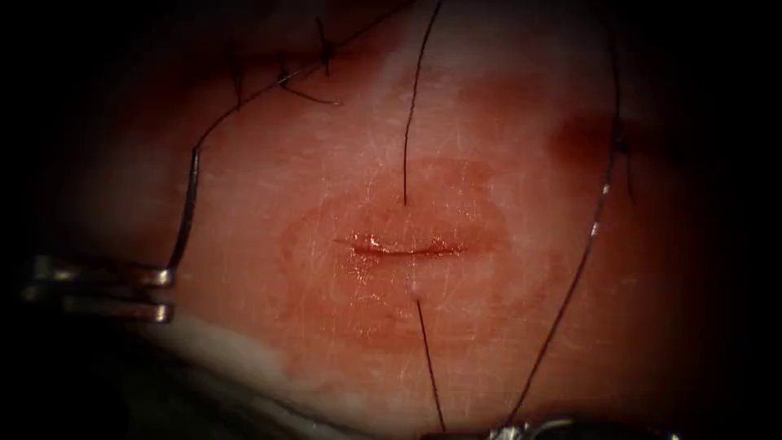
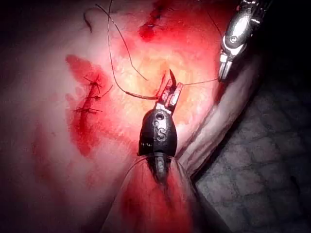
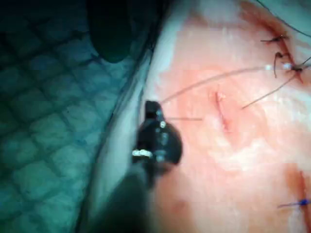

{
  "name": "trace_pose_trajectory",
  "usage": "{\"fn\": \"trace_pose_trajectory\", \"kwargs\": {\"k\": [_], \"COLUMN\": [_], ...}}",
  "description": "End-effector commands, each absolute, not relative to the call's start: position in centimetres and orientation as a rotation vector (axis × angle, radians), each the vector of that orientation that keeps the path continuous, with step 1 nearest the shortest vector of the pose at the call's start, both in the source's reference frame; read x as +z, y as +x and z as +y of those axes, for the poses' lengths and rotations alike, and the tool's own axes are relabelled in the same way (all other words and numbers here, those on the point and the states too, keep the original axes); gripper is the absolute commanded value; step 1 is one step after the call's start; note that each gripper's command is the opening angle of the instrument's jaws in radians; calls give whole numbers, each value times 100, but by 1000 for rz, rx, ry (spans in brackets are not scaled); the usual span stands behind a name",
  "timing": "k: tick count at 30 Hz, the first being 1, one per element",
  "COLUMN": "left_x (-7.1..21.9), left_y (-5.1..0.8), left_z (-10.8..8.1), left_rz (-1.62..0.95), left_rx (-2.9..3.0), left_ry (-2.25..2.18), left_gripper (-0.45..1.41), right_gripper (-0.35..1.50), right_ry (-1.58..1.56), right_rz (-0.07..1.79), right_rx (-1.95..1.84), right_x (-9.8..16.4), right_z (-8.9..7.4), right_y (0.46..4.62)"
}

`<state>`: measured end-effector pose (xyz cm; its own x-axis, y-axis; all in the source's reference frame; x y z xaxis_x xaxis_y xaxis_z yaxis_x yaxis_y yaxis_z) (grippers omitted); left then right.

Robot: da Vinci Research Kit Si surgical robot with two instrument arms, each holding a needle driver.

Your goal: Wound Closure

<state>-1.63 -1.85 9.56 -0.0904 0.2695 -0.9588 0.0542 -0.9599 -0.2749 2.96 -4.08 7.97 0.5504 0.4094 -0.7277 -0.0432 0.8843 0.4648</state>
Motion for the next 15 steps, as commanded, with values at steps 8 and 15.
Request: {"fn": "trace_pose_trajectory", "kwargs": {"k": [8, 15], "left_x": [964, 964], "left_y": [-168, -168], "left_z": [-191, -191], "left_rz": [-367, -367], "left_rx": [2184, 2184], "left_ry": [-2012, -2012], "left_gripper": [-45, -45], "right_gripper": [-35, -35], "right_ry": [494, 570], "right_rz": [956, 936], "right_rx": [245, 203], "right_x": [778, 771], "right_z": [-427, -438], "right_y": [301, 293]}}
